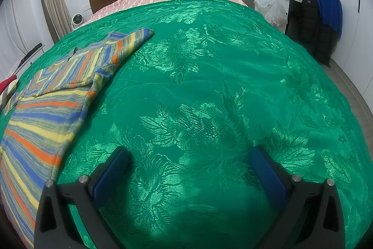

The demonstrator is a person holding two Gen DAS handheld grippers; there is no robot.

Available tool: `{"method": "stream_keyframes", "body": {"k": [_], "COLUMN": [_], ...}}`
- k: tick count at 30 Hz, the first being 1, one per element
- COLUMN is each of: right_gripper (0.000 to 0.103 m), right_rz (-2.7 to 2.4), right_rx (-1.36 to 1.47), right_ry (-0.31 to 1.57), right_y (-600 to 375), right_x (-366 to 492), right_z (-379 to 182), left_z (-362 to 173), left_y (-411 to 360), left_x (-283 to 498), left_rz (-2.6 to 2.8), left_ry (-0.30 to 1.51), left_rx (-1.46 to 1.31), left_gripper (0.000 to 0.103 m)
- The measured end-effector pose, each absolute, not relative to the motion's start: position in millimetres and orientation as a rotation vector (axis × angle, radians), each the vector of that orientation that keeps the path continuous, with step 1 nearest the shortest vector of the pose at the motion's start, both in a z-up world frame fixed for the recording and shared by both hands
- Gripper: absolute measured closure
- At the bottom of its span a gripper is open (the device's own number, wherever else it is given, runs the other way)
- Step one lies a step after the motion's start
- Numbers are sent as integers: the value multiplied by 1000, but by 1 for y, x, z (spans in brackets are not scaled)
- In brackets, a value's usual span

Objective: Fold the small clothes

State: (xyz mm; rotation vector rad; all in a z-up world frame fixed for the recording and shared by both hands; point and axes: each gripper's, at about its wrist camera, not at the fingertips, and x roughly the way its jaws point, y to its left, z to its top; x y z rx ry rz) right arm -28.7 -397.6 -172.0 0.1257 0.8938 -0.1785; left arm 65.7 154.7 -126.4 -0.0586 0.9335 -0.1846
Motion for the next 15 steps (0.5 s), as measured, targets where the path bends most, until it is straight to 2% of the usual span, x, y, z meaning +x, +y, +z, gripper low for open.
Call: {"method": "stream_keyframes", "body": {"k": [4, 8, 10, 11, 13, 14, 15], "right_gripper": [0, 0, 0, 0, 0, 0, 0], "right_rz": [-179, -178, -178, -178, -179, -179, -179], "right_rx": [126, 126, 126, 125, 124, 124, 125], "right_ry": [893, 891, 891, 892, 892, 892, 891], "right_y": [-397, -398, -398, -397, -397, -397, -397], "right_x": [-29, -29, -29, -29, -29, -29, -29], "right_z": [-172, -171, -171, -171, -171, -171, -171], "left_z": [-104, -130, -144, -152, -162, -169, -172], "left_y": [209, 265, 281, 286, 287, 285, 283], "left_x": [131, 197, 216, 223, 229, 231, 232], "left_rz": [-129, 14, 89, 119, 128, 139, 156], "left_ry": [980, 1105, 1148, 1167, 1178, 1185, 1182], "left_rx": [-170, -328, -375, -392, -417, -420, -409], "left_gripper": [1, 4, 17, 21, 22, 28, 50]}}
